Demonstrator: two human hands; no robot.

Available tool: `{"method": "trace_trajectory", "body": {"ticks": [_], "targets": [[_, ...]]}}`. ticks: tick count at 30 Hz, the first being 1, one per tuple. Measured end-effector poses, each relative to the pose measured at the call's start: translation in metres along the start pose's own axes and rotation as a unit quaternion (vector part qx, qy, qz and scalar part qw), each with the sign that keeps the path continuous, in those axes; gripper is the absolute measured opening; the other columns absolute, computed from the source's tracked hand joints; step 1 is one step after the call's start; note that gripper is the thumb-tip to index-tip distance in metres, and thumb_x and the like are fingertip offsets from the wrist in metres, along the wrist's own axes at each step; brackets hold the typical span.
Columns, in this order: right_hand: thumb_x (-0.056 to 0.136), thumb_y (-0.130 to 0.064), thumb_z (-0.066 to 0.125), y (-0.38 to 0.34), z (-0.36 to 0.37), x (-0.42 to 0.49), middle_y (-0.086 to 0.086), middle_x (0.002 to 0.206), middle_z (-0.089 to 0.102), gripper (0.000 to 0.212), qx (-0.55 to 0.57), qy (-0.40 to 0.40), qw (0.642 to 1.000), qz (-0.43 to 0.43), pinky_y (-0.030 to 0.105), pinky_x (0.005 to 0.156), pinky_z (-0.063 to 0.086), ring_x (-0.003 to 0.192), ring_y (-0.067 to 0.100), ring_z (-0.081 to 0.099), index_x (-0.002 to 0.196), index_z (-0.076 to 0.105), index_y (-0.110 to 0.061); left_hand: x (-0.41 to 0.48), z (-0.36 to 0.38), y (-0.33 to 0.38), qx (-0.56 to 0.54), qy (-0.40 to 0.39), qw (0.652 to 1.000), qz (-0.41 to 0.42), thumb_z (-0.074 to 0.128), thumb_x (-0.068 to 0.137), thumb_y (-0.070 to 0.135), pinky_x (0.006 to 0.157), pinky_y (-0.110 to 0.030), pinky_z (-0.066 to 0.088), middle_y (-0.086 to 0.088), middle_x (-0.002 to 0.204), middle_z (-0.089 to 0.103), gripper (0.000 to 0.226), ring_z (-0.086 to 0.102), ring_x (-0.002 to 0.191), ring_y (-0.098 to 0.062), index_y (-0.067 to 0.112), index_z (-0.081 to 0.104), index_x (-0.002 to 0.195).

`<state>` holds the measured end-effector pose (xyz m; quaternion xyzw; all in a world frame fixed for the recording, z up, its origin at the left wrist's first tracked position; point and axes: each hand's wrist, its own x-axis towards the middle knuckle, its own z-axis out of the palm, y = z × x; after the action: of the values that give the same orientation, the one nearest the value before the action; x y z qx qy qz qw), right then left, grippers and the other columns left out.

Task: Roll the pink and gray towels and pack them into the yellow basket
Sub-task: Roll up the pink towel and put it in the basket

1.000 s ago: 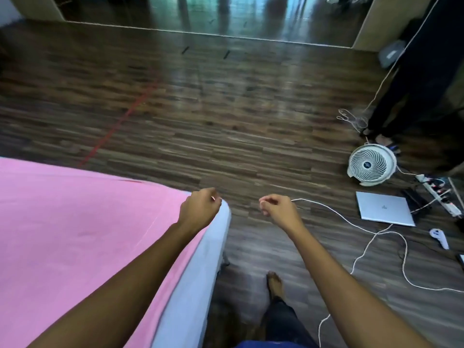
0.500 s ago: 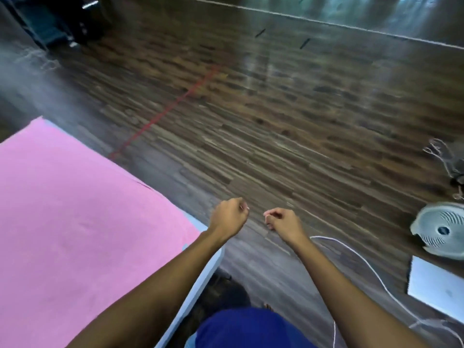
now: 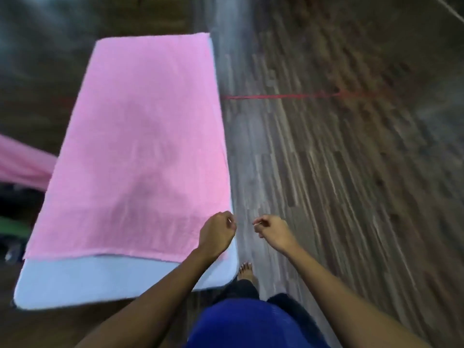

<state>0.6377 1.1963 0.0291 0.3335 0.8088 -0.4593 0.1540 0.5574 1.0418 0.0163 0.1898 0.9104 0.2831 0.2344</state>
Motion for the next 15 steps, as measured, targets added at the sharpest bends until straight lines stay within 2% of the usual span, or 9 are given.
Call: {"method": "trace_trajectory", "body": {"ticks": [3,6,7,10,12,15], "targets": [[0.093,-0.015,0.057,-0.023,0.003,0.031,0.001,0.093,0.067,0.017,-0.082,-0.076,0.992,-0.062,0.032,0.082,0.054,0.087,0.019,0.065,0.105,0.069,-0.014,-0.008,0.000,-0.014,-0.017,0.040,0.995,-0.087,0.047,0.093,0.022,0.073,-0.031,0.047,0.001,0.093,0.065,0.019,0.059,0.087,-0.019,0.020,0.066,0.095],[0.092,-0.015,0.057,-0.044,0.011,0.057,-0.001,0.093,0.066,0.020,-0.179,-0.144,0.963,-0.142,0.011,0.064,0.044,0.081,0.012,0.059,0.107,0.070,-0.016,-0.022,0.008,-0.022,-0.055,0.068,0.983,-0.161,0.047,0.091,0.019,0.074,-0.029,0.044,-0.003,0.096,0.066,0.021,0.059,0.088,-0.020,0.018,0.066,0.098],[0.092,-0.016,0.058,-0.051,0.014,0.064,-0.001,0.097,0.069,0.020,-0.212,-0.166,0.948,-0.170,0.010,0.064,0.042,0.083,0.011,0.060,0.107,0.070,-0.018,-0.026,0.012,-0.024,-0.070,0.079,0.977,-0.183,0.046,0.091,0.018,0.075,-0.030,0.045,-0.003,0.097,0.067,0.022,0.059,0.087,-0.020,0.018,0.067,0.098],[0.089,-0.014,0.057,-0.068,0.024,0.089,0.000,0.107,0.070,0.022,-0.285,-0.223,0.900,-0.243,0.029,0.082,0.051,0.094,0.016,0.064,0.105,0.070,-0.020,-0.039,0.031,-0.027,-0.108,0.103,0.957,-0.249,0.044,0.092,0.024,0.079,-0.035,0.050,-0.001,0.100,0.067,0.024,0.059,0.085,-0.017,0.021,0.067,0.098],[0.088,-0.015,0.057,-0.078,0.028,0.106,0.003,0.112,0.065,0.024,-0.347,-0.248,0.848,-0.313,0.033,0.088,0.049,0.102,0.021,0.061,0.109,0.069,-0.017,-0.042,0.045,-0.021,-0.108,0.122,0.946,-0.281,0.047,0.093,0.029,0.085,-0.034,0.049,0.000,0.108,0.066,0.025,0.059,0.095,-0.018,0.021,0.067,0.105],[0.088,-0.023,0.060,-0.090,0.028,0.137,0.003,0.120,0.058,0.032,-0.488,-0.272,0.712,-0.426,0.034,0.090,0.043,0.111,0.025,0.052,0.120,0.063,-0.024,-0.034,0.062,-0.010,-0.087,0.174,0.926,-0.323,0.055,0.091,0.038,0.091,-0.032,0.045,0.004,0.118,0.061,0.031,0.052,0.113,-0.017,0.021,0.065,0.115]]}}
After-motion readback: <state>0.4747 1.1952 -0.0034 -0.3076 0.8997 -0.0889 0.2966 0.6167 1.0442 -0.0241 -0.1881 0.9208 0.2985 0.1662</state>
